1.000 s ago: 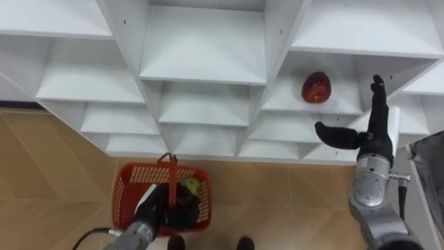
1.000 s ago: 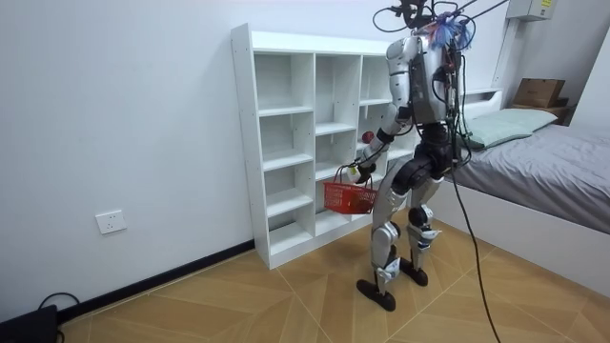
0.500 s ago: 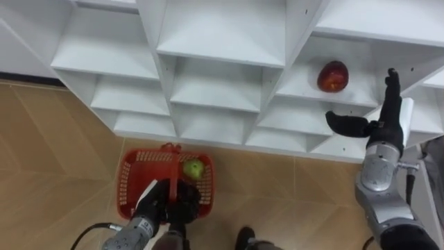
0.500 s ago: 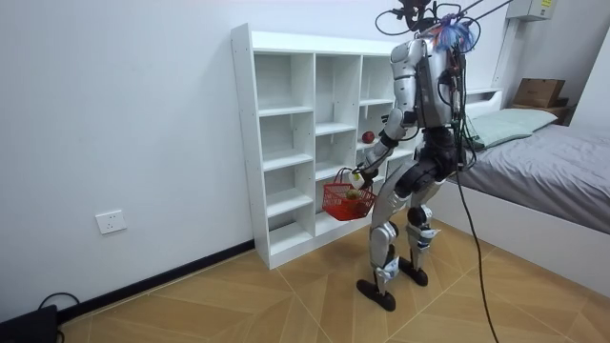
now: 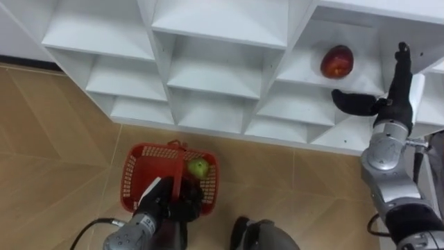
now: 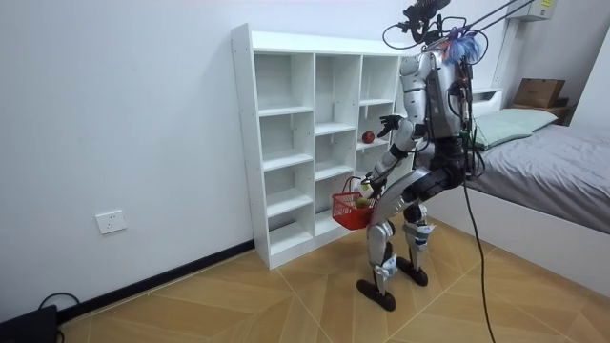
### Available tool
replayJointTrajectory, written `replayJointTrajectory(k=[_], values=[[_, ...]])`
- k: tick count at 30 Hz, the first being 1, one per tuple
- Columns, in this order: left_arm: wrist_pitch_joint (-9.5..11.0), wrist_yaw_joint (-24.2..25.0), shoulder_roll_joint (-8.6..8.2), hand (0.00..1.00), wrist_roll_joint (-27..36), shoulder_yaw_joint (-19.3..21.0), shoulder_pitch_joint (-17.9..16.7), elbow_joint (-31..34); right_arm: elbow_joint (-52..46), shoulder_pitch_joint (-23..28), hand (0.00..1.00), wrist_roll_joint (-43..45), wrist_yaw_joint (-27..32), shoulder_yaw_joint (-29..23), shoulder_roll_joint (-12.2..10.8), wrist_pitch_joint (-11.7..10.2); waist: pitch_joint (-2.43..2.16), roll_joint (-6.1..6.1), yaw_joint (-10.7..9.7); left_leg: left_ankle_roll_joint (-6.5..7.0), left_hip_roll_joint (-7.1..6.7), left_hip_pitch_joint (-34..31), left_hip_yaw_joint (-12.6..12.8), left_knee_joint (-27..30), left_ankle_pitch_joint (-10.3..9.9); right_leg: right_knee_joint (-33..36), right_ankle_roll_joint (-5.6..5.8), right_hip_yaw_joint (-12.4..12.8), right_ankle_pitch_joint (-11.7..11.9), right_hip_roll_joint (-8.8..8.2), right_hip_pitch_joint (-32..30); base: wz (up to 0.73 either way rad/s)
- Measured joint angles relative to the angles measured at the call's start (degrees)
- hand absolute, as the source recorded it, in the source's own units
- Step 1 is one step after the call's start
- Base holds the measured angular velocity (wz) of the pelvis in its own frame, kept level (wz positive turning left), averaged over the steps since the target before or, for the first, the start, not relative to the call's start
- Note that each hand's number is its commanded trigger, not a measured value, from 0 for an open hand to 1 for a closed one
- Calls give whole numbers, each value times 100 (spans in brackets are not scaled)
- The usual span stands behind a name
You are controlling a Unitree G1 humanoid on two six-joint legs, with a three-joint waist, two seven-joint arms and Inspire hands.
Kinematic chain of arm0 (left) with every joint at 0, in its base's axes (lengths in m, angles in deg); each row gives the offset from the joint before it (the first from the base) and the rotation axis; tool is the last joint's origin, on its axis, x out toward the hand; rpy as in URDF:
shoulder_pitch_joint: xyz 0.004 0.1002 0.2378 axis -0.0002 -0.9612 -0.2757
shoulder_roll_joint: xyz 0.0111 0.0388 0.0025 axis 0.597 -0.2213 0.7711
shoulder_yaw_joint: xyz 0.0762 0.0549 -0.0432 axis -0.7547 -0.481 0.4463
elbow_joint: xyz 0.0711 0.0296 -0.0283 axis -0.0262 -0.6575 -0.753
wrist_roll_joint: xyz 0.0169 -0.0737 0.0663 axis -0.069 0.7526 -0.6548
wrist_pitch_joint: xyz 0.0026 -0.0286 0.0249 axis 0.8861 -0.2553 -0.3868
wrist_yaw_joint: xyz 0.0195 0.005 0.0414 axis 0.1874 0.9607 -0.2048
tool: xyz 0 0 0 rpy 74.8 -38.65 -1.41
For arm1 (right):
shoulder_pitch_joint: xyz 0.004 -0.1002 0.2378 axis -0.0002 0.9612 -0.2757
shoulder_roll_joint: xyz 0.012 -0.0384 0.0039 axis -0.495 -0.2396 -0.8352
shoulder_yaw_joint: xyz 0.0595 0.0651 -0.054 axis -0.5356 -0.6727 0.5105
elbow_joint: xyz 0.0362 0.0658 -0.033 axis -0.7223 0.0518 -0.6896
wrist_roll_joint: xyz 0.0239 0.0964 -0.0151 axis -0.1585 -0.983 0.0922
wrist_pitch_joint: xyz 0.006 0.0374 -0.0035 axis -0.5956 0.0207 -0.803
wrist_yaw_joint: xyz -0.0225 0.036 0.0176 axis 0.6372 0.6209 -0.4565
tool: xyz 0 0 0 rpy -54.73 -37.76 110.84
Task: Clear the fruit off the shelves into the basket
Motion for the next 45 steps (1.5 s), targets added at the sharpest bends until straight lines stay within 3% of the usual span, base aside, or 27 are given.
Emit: replayJointTrajectory(k=[9,19,27,40,45], values=[[-32,48,8,100,0,-278,19,120,16,-191,0,-215,28,0,73,0,0,14,195,-41,55,-174,-100,125,-23,35,-29,-86,-4,77,-98,1],[-96,51,-9,100,-1,-290,25,181,14,-547,0,-412,104,0,191,-6,6,45,332,-59,50,-274,-169,184,-53,34,-25,-145,-10,64,-122,2],[-165,14,-108,100,0,-339,64,165,35,-584,0,-972,44,26,191,-3,41,99,483,-34,32,-262,-155,83,-31,-20,-49,-139,4,78,-138,0],[-166,-102,-134,100,56,-432,126,70,98,-622,0,-1326,0,40,192,5,55,76,453,-51,-82,-266,-137,-252,57,-126,-65,-198,-34,-91,-223,3],[-165,-200,-143,100,222,-555,128,28,271,-795,0,-1347,5,40,194,183,65,57,427,-30,-135,-285,-126,-398,89,-233,-48,-203,-28,-131,-259,2]])
